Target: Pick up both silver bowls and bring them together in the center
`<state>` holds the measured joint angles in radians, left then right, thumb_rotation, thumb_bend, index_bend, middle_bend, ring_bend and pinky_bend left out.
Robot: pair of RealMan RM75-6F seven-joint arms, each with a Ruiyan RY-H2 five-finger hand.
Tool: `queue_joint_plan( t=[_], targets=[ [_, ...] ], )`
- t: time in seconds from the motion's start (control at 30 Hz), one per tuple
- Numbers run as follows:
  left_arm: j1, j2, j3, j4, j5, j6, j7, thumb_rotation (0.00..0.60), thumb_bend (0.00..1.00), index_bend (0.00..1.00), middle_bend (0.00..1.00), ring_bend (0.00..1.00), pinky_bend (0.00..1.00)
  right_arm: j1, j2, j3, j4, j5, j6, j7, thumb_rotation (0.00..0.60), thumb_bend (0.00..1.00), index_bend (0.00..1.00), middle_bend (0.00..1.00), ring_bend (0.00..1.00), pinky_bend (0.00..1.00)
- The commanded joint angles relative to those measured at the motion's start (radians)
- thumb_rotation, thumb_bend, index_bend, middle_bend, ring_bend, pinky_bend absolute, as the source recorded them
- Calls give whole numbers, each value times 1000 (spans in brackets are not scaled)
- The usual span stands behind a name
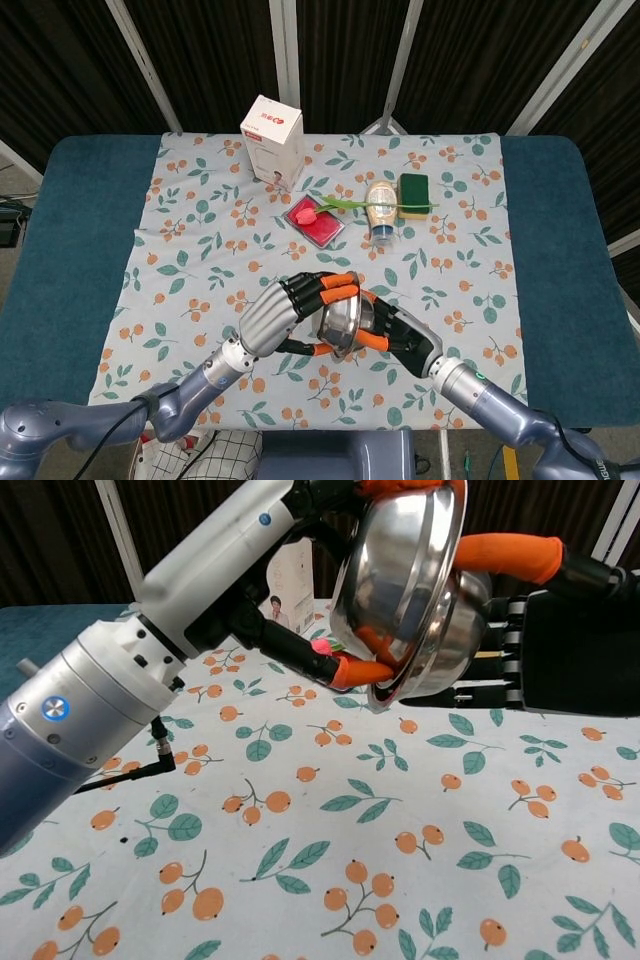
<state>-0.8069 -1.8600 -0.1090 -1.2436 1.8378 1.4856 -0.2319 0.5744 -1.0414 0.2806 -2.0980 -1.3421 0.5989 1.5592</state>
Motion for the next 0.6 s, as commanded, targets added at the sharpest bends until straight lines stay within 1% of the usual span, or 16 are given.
queue_joint_plan(
  t=[0.03,0.27,0.37,0.43,0.6],
  targets=[
    [6,13,5,-9,5,11,4,600,359,460,626,532,753,-3,4,3,10,3,-1,10,600,346,1000,972,1000,1000],
    [20,64,16,-54,-1,15,5,600,359,460,626,531,753,-4,2,9,63,0,-13,41,600,345,1000,971,1000,1000],
    [30,107,24,-91,-2,17,7,600,359,460,626,532,753,-3,-4,9,117,-3,-8,25,600,346,1000,971,1000,1000],
    [39,143,31,-124,-7,14,6,600,359,460,626,532,753,-6,-24,-3,174,-30,28,-53,600,346,1000,972,1000,1000],
    [59,227,57,-193,-41,-33,8,600,359,458,624,532,753,-6,-89,-48,307,-92,121,-350,600,346,1000,971,1000,1000]
  ],
)
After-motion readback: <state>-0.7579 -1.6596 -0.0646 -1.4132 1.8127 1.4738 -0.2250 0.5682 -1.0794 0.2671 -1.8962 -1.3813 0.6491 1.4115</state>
